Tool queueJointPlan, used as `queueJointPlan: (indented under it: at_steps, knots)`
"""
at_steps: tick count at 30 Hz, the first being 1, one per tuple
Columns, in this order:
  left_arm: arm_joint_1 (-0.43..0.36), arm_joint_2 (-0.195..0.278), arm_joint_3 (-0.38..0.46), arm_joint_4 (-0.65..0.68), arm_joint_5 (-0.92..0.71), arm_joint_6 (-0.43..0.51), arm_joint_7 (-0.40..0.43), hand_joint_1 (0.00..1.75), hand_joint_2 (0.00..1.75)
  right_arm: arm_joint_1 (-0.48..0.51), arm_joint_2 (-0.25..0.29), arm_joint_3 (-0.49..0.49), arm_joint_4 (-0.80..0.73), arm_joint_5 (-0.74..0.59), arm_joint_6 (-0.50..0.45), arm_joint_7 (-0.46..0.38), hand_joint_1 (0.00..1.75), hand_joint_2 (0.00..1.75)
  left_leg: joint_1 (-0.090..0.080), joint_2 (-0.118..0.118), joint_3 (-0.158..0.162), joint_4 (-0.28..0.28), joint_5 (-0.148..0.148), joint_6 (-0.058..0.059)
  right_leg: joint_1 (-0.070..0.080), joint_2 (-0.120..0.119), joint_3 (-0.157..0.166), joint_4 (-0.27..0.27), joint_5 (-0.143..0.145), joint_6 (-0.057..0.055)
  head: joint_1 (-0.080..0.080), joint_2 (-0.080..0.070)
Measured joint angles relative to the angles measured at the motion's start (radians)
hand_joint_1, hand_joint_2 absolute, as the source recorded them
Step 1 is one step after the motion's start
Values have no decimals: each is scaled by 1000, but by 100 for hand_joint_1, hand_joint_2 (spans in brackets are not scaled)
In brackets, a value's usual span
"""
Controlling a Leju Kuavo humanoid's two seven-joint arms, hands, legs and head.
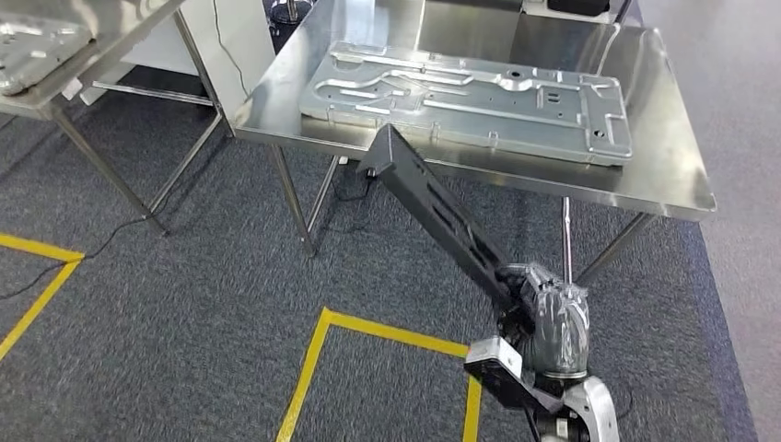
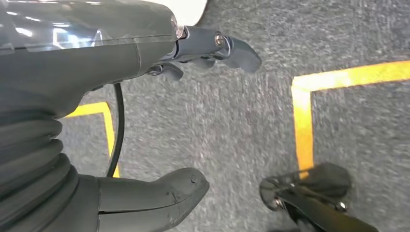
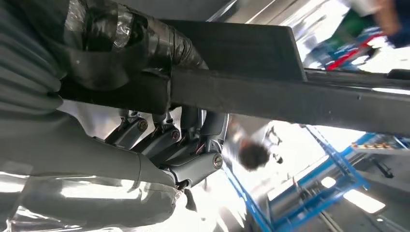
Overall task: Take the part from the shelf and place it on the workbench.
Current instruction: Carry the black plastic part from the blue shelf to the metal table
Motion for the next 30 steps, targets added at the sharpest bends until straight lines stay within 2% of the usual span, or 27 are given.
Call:
queueJointPlan:
  at_steps: [2,5,6,7,8,10,11,12,14,16,17,18,20,21,22,23,25,26,27,30]
  knots:
    - [-9,5,-2,10,-3,1,0,0,175,-43,-31,-23,18,98,33,33,175,175,6,-1,27,-18,0,7,-3,-2,-28,59,-15,11,0,0]
    - [-24,12,-6,25,-7,2,3,0,175,-99,-73,-33,56,201,70,61,175,175,10,-2,48,-25,-13,11,-15,-3,-141,218,-76,30,0,0]
    - [-27,14,-8,31,-8,2,4,0,175,-114,-88,-32,74,229,82,69,175,175,10,-3,57,-25,-20,10,-20,-4,-169,239,-83,35,0,0]
    - [-29,15,-10,36,-9,2,6,0,175,-128,-103,-31,92,253,91,77,175,175,11,-5,67,-25,-29,7,-24,-5,-182,230,-70,39,0,0]
    - [-30,16,-14,41,-9,2,8,0,175,-141,-116,-30,108,270,97,83,175,175,13,-6,79,-25,-38,3,-28,-6,-178,189,-36,41,0,0]
    - [-32,19,-21,49,-9,2,10,0,175,-170,-141,-28,138,294,105,91,175,175,15,-8,102,-24,-57,-7,-32,-10,-152,70,57,42,0,0]
    - [-35,21,-25,52,-9,2,11,0,175,-184,-151,-26,153,301,108,93,175,175,15,-8,108,-23,-65,-14,-29,-12,-143,29,86,38,1,0]
    - [-38,23,-28,55,-9,2,12,0,175,-196,-161,-24,167,306,111,94,175,175,14,-8,111,-24,-72,-21,-26,-14,-140,7,102,31,1,0]
    - [-42,26,-31,59,-9,2,14,0,175,-212,-175,-22,186,310,115,96,175,175,13,-8,114,-19,-75,-35,-21,-14,-136,2,99,12,2,0]
    - [-45,29,-32,63,-9,2,14,0,175,-224,-183,-20,197,312,116,98,175,175,15,-7,97,29,-70,-44,-22,-13,-119,-4,94,-5,2,0]
    - [-47,30,-33,65,-9,2,15,0,175,-232,-187,-19,202,317,120,99,175,175,17,-6,70,78,-75,-47,-22,-12,-110,-6,89,-12,2,0]
    - [-49,32,-35,67,-9,2,16,0,175,-241,-192,-17,208,322,127,99,175,175,17,-6,31,140,-92,-49,-21,-12,-101,-9,82,-19,2,0]
    - [-50,35,-39,70,-9,4,19,0,175,-263,-203,-12,226,332,144,96,175,175,17,-6,-55,257,-147,-51,-16,-11,-87,-9,69,-27,2,0]
    - [-50,36,-43,71,-9,4,21,0,175,-275,-208,-8,237,334,151,93,175,175,16,-6,-87,287,-162,-50,-13,-9,-79,-9,62,-29,2,0]
    - [-50,38,-47,73,-9,5,22,0,175,-288,-212,-4,249,335,157,89,175,175,15,-6,-103,285,-156,-47,-10,-7,-69,-9,54,-30,2,0]
    - [-51,39,-50,75,-9,5,23,0,175,-303,-214,1,261,335,163,84,175,175,13,-6,-103,249,-126,-41,-6,-6,-58,-9,46,-31,2,0]
    - [-53,45,-57,79,-9,5,26,0,175,-340,-216,18,285,335,174,74,175,175,3,-6,-71,119,-26,-19,0,-4,-35,-9,29,-31,2,0]
    - [-55,48,-59,80,-9,4,27,0,175,-360,-216,29,296,335,180,70,175,175,-2,-5,-55,62,8,-10,1,-3,-27,-10,22,-28,2,0]
    - [-57,51,-62,82,-9,4,28,0,175,-379,-216,40,305,335,187,68,175,175,-7,-4,-44,26,29,-3,1,-1,-23,-14,17,-24,2,0]
    - [-60,58,-74,87,-9,3,31,0,175,-424,-216,77,330,342,208,64,175,175,-8,-4,-20,-13,35,8,0,-1,-13,-12,21,-6,2,0]
